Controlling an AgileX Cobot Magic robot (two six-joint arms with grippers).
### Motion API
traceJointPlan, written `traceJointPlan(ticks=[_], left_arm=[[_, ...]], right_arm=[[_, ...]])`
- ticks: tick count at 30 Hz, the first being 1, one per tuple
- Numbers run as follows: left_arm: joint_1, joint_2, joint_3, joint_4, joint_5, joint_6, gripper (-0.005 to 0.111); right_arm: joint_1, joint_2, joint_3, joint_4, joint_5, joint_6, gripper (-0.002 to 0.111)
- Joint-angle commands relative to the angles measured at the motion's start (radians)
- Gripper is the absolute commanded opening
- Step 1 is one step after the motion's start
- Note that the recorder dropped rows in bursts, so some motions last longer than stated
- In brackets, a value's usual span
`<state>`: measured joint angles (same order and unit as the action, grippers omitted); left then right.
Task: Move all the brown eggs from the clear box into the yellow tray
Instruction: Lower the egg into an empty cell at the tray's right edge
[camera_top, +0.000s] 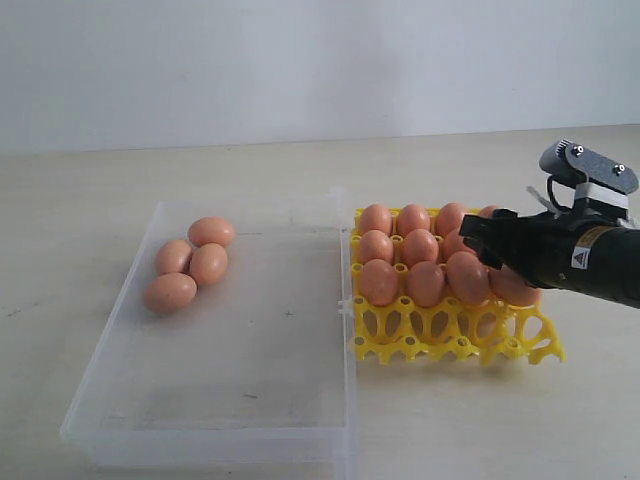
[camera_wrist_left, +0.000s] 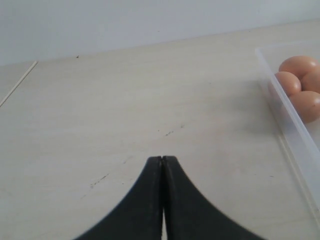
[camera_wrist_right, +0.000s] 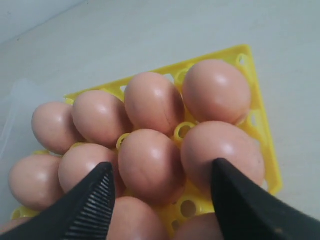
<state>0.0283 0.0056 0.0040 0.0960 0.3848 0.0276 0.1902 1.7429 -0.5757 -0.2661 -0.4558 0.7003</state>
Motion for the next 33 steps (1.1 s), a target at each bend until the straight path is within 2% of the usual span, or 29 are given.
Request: traceJointPlan(ticks=[1,16,21,33], left_arm=[[0.002,-0.006,-0.004,-0.001,-0.006,-0.005,0.0],[0.002,-0.006,-0.004,-0.001,-0.006,-0.005,0.0],[0.002,-0.006,-0.004,-0.001,-0.006,-0.005,0.0],[0.002,-0.006,-0.004,-0.001,-0.006,-0.005,0.0]], right_arm=[[0.0,0.002,-0.002,-0.049,0.038,-0.002,0.056],[0.0,-0.17,-0.002,-0.051,0.077,0.055,0.056],[0.0,-0.172,-0.002,-0.051,0.214,-0.004,0.055],[-0.006,-0.172,0.0,-0.049,0.391,-0.027,0.055]])
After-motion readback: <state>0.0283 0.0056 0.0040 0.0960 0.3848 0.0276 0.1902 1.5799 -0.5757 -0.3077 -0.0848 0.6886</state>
